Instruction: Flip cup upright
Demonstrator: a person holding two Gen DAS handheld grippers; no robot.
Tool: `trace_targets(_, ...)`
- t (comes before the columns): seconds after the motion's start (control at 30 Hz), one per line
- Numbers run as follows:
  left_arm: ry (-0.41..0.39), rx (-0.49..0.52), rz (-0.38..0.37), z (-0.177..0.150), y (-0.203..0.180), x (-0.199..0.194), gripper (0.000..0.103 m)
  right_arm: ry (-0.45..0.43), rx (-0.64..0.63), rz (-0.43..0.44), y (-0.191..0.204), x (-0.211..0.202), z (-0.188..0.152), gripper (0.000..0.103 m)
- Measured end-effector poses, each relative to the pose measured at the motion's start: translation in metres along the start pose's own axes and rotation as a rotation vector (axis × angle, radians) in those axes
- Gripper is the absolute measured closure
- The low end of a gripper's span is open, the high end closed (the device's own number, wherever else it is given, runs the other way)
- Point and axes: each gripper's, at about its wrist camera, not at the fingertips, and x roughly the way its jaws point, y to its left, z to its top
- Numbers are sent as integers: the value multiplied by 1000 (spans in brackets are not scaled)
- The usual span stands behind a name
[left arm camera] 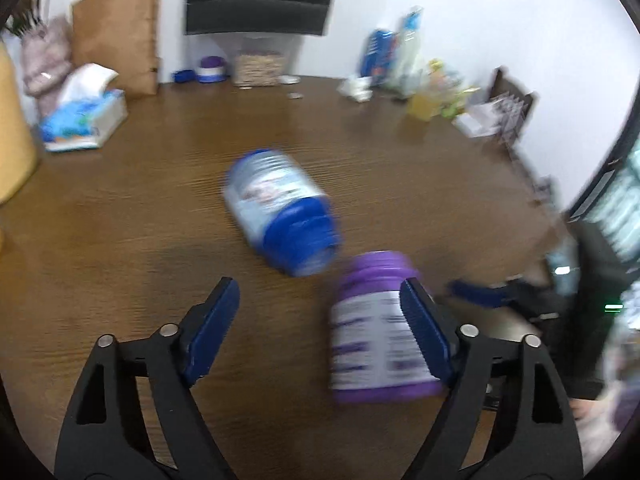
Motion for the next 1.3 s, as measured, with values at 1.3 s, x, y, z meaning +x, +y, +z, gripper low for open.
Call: trace_targets(1.3, 27, 58, -83, -11, 22, -41, 42, 90, 382, 582, 49, 15, 67, 36)
